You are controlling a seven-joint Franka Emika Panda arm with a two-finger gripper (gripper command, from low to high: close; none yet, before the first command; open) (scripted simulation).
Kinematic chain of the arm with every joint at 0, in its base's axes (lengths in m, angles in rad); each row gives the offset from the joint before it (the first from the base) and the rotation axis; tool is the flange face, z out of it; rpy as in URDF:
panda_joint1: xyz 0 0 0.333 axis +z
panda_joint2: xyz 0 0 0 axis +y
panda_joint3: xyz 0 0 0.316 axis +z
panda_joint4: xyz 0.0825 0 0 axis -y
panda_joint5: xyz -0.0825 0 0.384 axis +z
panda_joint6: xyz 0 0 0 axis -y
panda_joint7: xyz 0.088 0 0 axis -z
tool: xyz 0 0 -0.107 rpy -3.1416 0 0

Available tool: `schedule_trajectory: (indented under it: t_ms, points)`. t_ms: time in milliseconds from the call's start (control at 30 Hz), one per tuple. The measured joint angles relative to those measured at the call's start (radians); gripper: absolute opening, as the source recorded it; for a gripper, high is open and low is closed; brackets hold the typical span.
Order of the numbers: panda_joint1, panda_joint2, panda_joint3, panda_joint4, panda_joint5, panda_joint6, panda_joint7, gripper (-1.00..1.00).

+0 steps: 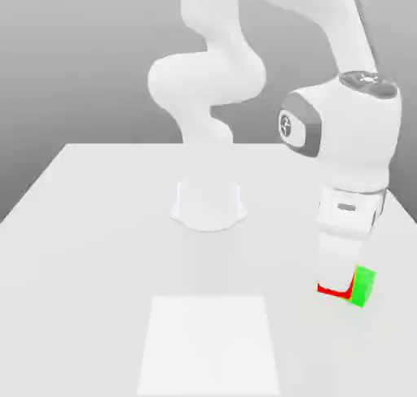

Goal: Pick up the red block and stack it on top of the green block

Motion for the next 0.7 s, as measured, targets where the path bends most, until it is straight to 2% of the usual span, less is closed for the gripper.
schedule_trajectory:
  t_ms: [100, 267, 300, 533, 700]
  points:
    - [0.057, -0.017, 0.041, -0.042, -0.023, 0.026, 0.073, -1.00]
    - [0.064, 0.142, 0.022, -0.043, -0.104, 0.184, 0.141, -1.00]
    - [0.067, 0.163, 0.017, -0.042, -0.116, 0.203, 0.150, 1.00]
    - [0.068, 0.160, 0.017, -0.042, -0.114, 0.202, 0.148, 1.00]
    - [0.080, 0.002, 0.024, -0.049, -0.041, 0.053, 0.096, 1.00]
